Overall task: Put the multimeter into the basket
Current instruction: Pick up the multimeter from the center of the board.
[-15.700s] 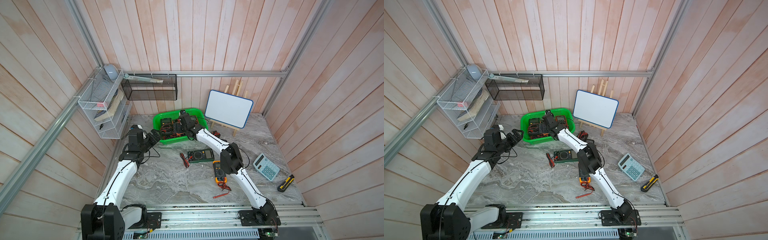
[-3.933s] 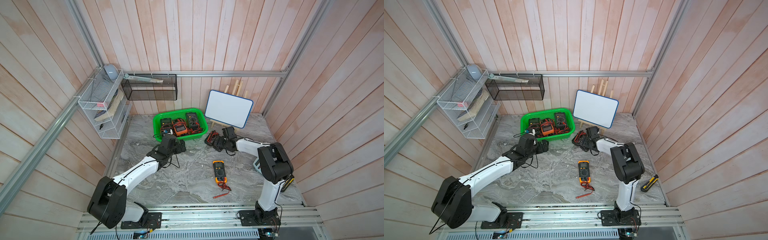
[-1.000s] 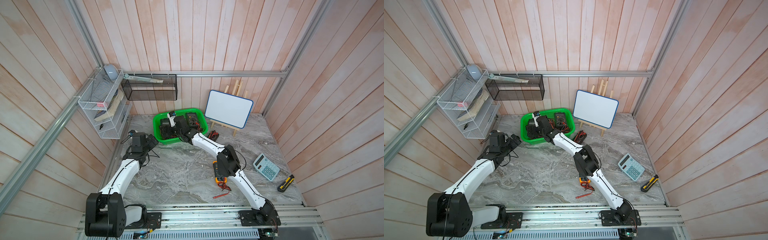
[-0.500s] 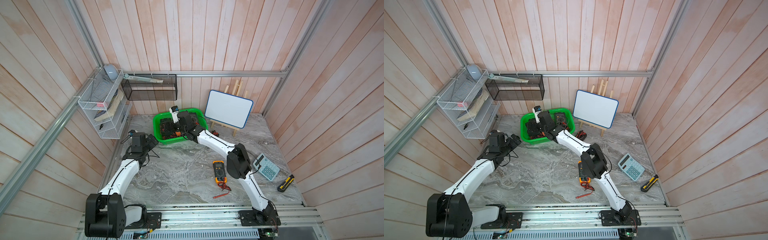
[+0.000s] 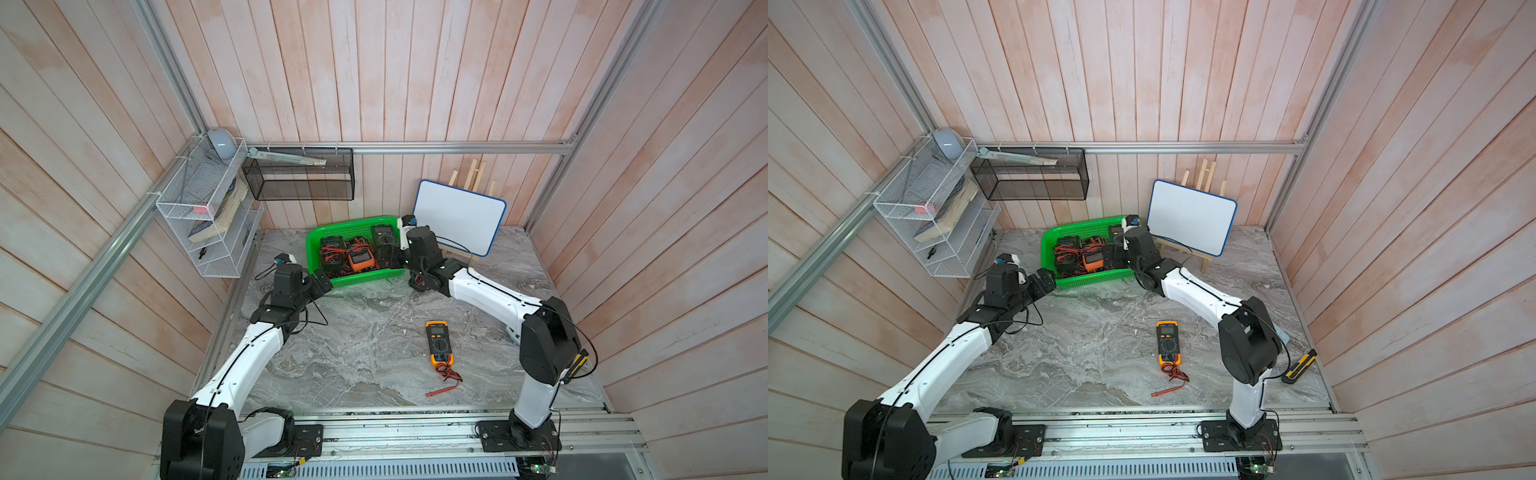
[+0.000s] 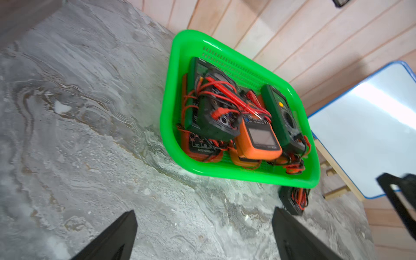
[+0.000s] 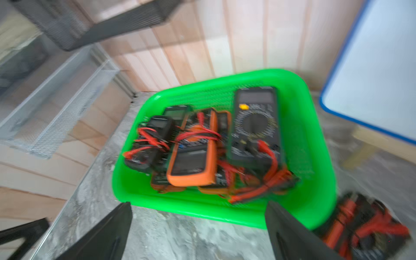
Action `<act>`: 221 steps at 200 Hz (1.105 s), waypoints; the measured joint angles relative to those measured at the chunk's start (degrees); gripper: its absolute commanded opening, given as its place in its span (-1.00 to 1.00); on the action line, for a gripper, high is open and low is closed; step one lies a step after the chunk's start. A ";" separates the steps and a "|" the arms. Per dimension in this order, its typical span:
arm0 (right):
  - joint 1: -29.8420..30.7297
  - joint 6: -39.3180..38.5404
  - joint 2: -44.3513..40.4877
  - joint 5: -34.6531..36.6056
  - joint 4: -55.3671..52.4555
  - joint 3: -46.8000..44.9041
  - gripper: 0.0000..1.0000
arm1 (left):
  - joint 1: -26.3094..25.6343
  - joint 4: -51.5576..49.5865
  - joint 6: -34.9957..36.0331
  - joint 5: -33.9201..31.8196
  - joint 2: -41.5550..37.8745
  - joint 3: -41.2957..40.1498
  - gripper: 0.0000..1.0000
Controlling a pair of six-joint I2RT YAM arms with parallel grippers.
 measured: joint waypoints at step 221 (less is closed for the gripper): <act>-10.01 11.76 14.73 5.09 -4.72 -0.52 0.96 | -7.28 0.79 -1.46 -2.03 1.70 -1.44 0.99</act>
